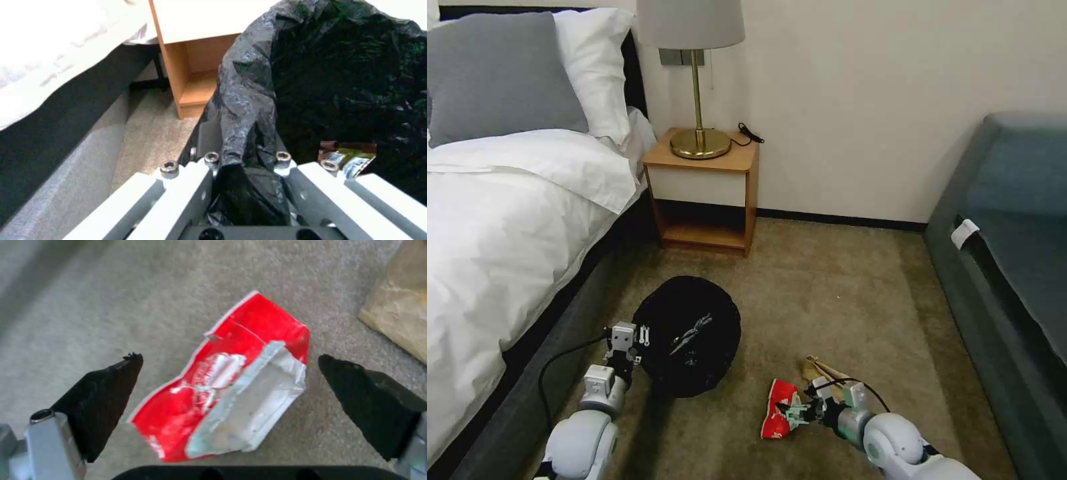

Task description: Pick up the trash bin, then pick up the garbage on the floor and place it into the trash bin.

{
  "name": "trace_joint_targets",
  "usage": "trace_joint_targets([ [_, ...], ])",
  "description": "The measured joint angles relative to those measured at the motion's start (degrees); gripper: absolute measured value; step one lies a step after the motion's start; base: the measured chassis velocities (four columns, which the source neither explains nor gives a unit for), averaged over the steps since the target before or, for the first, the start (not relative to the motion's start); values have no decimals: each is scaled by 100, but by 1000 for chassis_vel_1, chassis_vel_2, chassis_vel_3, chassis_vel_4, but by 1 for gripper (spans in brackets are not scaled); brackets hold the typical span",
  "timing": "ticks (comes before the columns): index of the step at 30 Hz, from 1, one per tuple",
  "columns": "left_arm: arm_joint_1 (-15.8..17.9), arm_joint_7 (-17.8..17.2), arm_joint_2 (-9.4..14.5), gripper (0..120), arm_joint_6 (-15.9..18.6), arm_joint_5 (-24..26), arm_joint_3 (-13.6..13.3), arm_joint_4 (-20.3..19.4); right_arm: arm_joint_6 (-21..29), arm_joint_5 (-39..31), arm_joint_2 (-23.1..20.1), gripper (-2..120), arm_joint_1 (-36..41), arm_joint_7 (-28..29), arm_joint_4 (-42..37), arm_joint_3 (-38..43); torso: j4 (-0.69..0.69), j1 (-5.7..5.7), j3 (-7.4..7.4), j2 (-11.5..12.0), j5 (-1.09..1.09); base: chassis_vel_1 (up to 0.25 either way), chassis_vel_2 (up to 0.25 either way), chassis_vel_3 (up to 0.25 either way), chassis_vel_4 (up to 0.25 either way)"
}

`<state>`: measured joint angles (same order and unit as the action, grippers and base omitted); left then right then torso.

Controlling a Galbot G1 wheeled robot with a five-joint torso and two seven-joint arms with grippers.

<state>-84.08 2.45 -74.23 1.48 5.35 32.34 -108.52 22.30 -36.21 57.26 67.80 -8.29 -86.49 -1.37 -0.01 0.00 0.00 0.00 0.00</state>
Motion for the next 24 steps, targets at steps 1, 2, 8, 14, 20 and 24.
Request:
trace_joint_targets([
  [1,-15,0,-4,4,-1,0,4,-16,-28,56,21,100,-18,-14,66,-9,0,0,0,0,0,0,0,0,0],
  [2,-49,1,-15,4,-12,-6,8,-51,-78,146,51,100,-40,-40,172,-16,1,0,0,0,1,0,0,0,0],
  [8,-177,7,-59,4,-31,-73,-25,-230,-213,336,139,100,-58,-101,443,-4,1,0,0,0,0,0,0,0,0],
  [14,-183,13,-97,4,-43,-128,-74,-244,-305,426,248,100,-94,-147,710,23,1,0,0,0,0,0,0,0,0],
  [20,-189,16,-96,4,-97,-137,-75,-194,-329,466,357,93,-123,-201,810,-10,1,0,0,0,0,0,0,0,0],
  [24,-195,18,-88,4,-125,-131,-69,-189,-376,562,462,80,-157,-214,903,-38,1,0,0,0,1,0,0,0,0],
])
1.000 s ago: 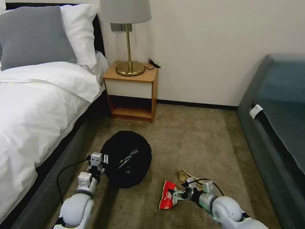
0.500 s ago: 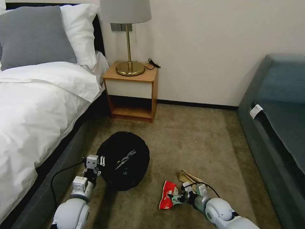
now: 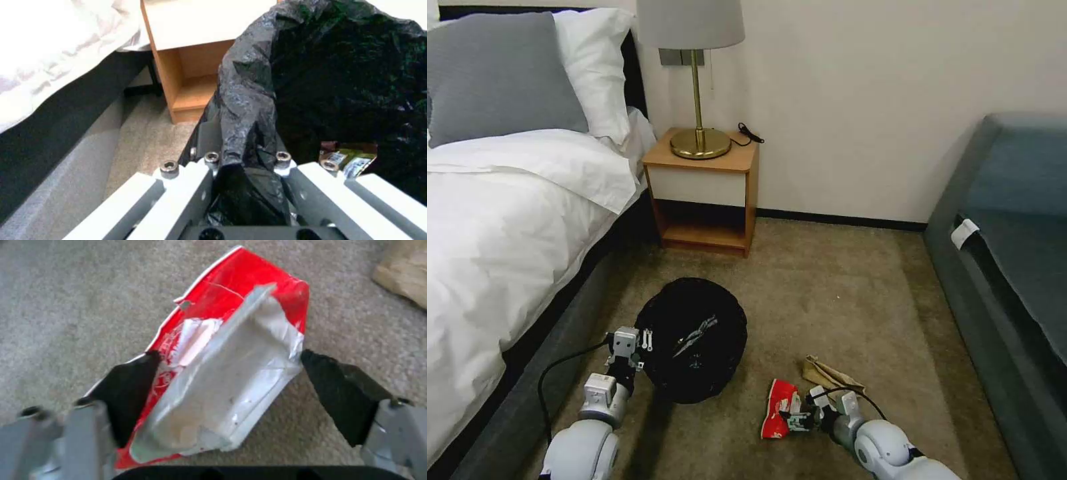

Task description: Pick up the trash bin, then pick up the garbage on the floor and place it into the trash bin.

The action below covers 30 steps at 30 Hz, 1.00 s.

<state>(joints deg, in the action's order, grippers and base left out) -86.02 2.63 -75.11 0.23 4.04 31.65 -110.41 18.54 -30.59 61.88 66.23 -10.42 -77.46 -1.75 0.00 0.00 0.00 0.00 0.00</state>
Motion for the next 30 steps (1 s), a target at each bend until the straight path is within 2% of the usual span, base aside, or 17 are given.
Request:
trace_joint_targets([
  [3,-17,2,-6,4,-28,15,3,9,-28,44,99,66,-32,0,79,-1,-1,0,0,0,0,0,0,0,0],
  [4,-17,2,-6,4,-28,15,3,9,-28,44,99,66,-32,0,79,-1,-1,0,0,0,0,0,0,0,0],
  [6,-23,3,-3,4,-41,29,6,13,-40,64,125,54,-38,-3,103,4,0,0,0,0,0,0,0,0,0],
  [7,-23,3,-3,4,-41,29,6,13,-40,64,125,54,-38,-3,103,4,0,0,0,0,0,0,0,0,0],
  [10,-21,4,16,4,-52,42,15,21,-50,73,133,39,-28,-9,104,26,-1,0,0,0,-1,0,0,0,0],
  [11,-21,4,16,4,-52,42,15,21,-50,73,133,39,-28,-9,104,26,-1,0,0,0,-1,0,0,0,0],
  [14,-20,6,16,4,-73,43,15,42,-71,107,141,25,3,-27,101,50,0,0,0,0,-1,0,0,0,0],
  [16,-21,9,16,4,-80,44,16,45,-78,120,141,23,11,-33,101,59,-1,0,0,0,-1,0,0,0,0],
  [18,-31,21,30,4,-124,44,38,54,-105,160,145,11,35,-54,101,104,0,0,0,0,-1,0,0,0,0],
  [19,-31,21,30,4,-124,44,38,54,-105,160,145,11,35,-54,101,104,0,0,0,0,-1,0,0,0,0],
  [21,-56,32,40,4,-161,46,55,70,-136,207,160,1,45,-81,106,157,-1,0,0,0,-1,0,0,0,0],
  [30,-81,38,-50,4,-301,41,65,176,-178,268,321,0,-29,-102,53,345,-1,0,0,0,-1,0,0,0,0],
])
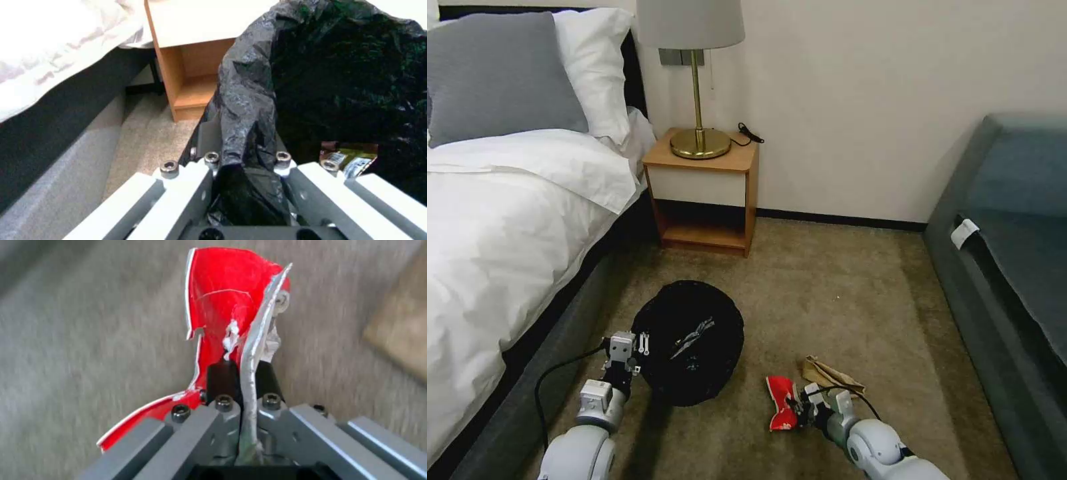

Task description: Pick up the trash bin, then pick up the garbage on the floor and place it into the trash bin.

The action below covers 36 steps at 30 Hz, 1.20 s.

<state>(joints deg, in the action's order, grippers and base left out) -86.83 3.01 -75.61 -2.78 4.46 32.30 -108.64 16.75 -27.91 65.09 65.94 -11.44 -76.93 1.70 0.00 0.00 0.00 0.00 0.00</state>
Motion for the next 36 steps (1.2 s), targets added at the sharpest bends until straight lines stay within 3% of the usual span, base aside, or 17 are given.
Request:
trace_joint_targets([
  [9,12,-17,-22,4,-103,-26,-12,131,-400,-167,368,0,-377,258,50,102,0,0,0,0,0,0,0,0,0],
  [19,2,-31,-2,4,-84,-29,-14,100,-985,-1082,898,0,-959,907,19,430,0,0,0,0,1,0,0,0,0],
  [28,17,-44,-24,4,-59,-34,-24,83,-1522,-2127,1037,0,-1237,831,-435,549,0,0,0,0,0,0,0,0,0],
  [36,25,-46,-33,4,-54,-53,-46,90,-1489,-2826,1027,0,-1176,544,-1225,479,0,0,0,0,-1,0,0,0,0],
])
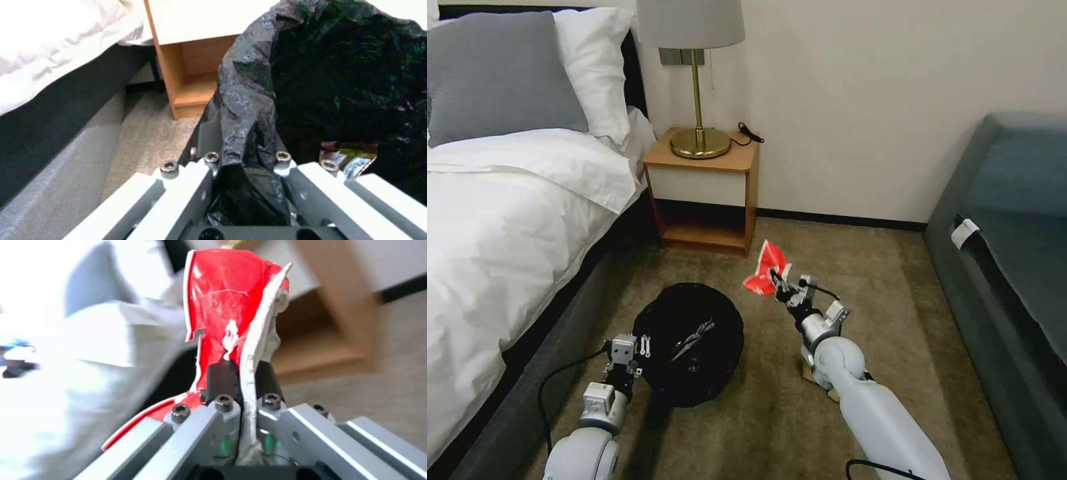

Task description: Pick up the trash bin, then pick up the garbage on the floor and place it into the trash bin.

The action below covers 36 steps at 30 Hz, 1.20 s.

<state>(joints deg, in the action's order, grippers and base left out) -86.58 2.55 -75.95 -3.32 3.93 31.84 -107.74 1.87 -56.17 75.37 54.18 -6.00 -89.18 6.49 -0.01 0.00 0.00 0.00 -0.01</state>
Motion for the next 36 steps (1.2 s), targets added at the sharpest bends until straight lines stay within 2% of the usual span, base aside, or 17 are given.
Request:
trace_joint_targets([
  [2,0,-1,-2,4,1,-5,-3,0,48,-84,-20,0,22,-46,-104,-20,0,0,0,0,1,0,0,0,0],
  [5,-9,-2,-30,4,4,-54,-44,1,397,-494,-111,0,255,-422,-786,-132,1,0,0,0,1,0,0,0,0],
  [14,-15,-2,-89,4,4,-96,-67,-5,663,-317,-114,0,652,-643,-1332,-385,1,0,0,0,1,0,0,0,0],
  [20,-9,-2,-92,4,-13,-83,-62,-40,698,154,-155,0,930,-752,-1407,-611,1,0,0,0,1,0,0,0,0],
  [23,-51,0,-130,4,-43,-78,-101,-91,514,1060,-224,0,1221,-946,-1056,-749,1,0,0,0,1,0,0,0,0],
  [24,-51,0,-130,4,-43,-78,-101,-91,514,1060,-224,0,1221,-946,-1056,-749,1,0,0,0,1,0,0,0,0],
  [27,-56,1,-119,4,-54,-47,-95,-113,279,1873,-211,0,1290,-971,-651,-756,1,0,0,0,1,0,0,0,0],
  [35,-42,5,-79,4,-25,-22,-97,-152,180,2182,-159,0,1298,-801,-433,-757,1,0,0,0,1,0,0,0,0],
  [36,-41,4,-79,4,-23,-23,-105,-152,174,2218,-153,4,1296,-756,-409,-764,1,0,0,0,1,0,0,0,0],
])
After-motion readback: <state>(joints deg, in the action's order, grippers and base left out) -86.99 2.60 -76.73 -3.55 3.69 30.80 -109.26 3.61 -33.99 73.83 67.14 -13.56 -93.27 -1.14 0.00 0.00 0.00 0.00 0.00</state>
